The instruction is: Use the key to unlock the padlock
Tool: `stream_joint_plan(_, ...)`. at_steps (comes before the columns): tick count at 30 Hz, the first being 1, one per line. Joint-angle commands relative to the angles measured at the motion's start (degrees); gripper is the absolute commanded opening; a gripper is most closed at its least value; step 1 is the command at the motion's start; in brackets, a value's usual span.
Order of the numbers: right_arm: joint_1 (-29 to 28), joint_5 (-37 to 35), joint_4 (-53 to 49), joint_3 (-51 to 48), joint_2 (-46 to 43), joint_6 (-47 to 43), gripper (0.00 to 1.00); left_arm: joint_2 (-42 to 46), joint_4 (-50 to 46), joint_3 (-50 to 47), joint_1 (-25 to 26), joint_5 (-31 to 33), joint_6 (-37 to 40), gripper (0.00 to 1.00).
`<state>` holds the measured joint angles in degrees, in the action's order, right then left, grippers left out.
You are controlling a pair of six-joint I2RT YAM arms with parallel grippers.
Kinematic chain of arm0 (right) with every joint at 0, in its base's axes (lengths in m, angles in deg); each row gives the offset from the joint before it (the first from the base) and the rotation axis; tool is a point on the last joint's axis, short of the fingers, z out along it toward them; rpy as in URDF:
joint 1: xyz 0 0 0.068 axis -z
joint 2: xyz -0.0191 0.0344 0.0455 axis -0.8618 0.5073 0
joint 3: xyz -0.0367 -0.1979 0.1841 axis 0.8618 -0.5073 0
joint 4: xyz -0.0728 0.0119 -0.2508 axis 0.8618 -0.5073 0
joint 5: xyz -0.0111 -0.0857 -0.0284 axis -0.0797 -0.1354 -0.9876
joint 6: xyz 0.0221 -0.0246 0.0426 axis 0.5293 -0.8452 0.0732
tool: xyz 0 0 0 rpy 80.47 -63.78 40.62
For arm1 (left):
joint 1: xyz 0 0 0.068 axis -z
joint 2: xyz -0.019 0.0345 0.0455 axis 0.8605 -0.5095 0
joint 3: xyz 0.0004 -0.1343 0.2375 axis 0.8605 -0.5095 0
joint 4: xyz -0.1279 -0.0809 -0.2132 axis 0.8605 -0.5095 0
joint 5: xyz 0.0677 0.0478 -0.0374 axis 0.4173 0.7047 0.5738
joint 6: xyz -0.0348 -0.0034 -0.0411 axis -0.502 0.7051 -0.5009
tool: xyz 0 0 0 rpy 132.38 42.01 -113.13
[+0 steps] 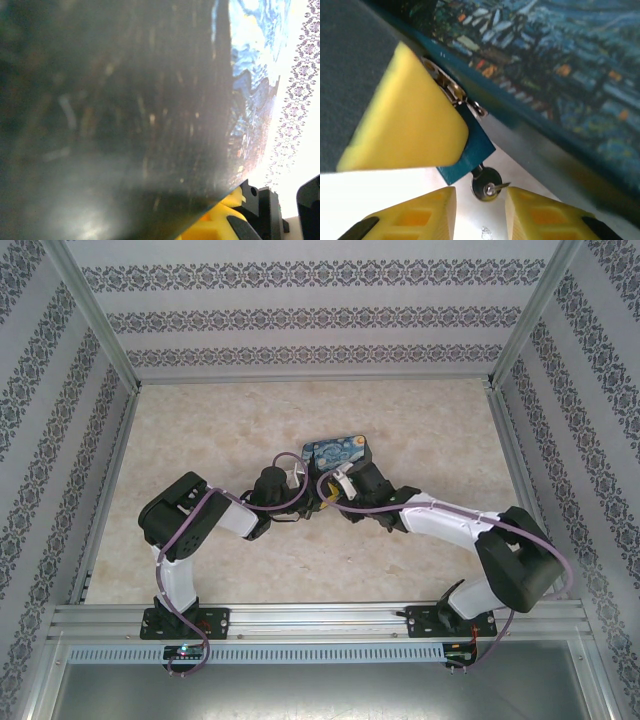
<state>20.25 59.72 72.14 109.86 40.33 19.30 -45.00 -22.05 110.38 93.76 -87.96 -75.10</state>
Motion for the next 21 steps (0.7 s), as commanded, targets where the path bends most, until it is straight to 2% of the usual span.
stream_joint_plan(1,-0.3,-1.5,0.3,2.7,1.5,-0.3,0.28,1.8,-1.0,1.3,-0.3,-1.9,0.3,0.00)
stream_joint_plan(4,-0.1,-0.6,0.2,3.8,2.4,0.0,0.18,1.9,-0.9,1.3,-0.3,-2.2,0.2,0.00)
stream_joint_plan(7,1.1,3.2,0.5,4.0,2.2,1.6,0.02,2.1,-1.2,1.1,-0.3,-2.4,0.2,0.00)
stream_joint_plan(13,7.4,22.2,5.1,0.9,-1.0,8.6,0.01,2.9,-3.4,1.0,-0.3,-2.4,1.8,0.00)
stream_joint_plan(15,8.4,25.9,5.1,0.3,-2.0,10.2,0.29,3.3,-5.0,0.9,-0.3,-2.1,2.8,0.00)
stream_joint_plan(16,8.7,26.7,5.1,-0.3,-2.8,10.9,0.38,3.4,-5.9,1.0,-0.4,-2.0,3.3,0.00)
stream_joint_plan(21,10.8,28.5,8.4,-6.0,-8.5,17.4,0.54,5.0,-14.3,2.0,-0.3,-1.3,8.5,0.00)
